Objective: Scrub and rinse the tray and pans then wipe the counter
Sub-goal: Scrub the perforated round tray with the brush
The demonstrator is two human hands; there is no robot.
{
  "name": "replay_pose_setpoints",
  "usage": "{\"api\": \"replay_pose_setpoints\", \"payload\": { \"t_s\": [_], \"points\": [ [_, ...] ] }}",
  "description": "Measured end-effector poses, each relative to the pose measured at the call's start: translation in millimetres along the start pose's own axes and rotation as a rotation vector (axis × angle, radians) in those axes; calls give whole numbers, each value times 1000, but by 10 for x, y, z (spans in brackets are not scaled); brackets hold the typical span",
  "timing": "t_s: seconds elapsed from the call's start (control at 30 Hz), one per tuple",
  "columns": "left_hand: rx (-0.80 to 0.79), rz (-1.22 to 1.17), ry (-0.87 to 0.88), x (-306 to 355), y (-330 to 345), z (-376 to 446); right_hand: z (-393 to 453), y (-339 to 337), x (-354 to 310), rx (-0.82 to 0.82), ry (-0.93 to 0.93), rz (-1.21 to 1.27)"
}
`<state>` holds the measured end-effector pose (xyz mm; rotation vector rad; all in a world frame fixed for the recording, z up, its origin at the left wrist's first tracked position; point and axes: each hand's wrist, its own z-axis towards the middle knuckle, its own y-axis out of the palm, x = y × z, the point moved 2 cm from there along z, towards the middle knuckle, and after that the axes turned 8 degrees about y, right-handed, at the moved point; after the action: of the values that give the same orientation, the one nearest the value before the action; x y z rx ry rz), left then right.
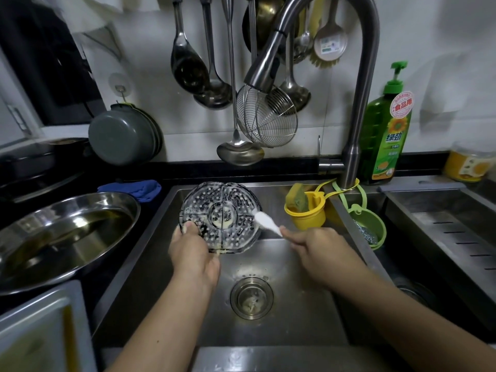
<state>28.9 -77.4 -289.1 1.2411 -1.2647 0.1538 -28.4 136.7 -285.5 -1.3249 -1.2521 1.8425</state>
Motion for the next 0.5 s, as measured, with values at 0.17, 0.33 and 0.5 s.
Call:
{"api": "replay_pose_setpoints", "payload": {
  "t_s": [0.17, 0.33, 0.5],
  "points": [
    [2, -7, -10, 2, 7, 11, -142, 108, -131, -112, -104, 63],
    [-61, 94, -33, -61, 38, -35, -9, -16, 9, 1, 11, 53],
    [-105, 141, -80, -94, 68, -19, 39, -82, 0, 76, 56, 72]
  ]
}}
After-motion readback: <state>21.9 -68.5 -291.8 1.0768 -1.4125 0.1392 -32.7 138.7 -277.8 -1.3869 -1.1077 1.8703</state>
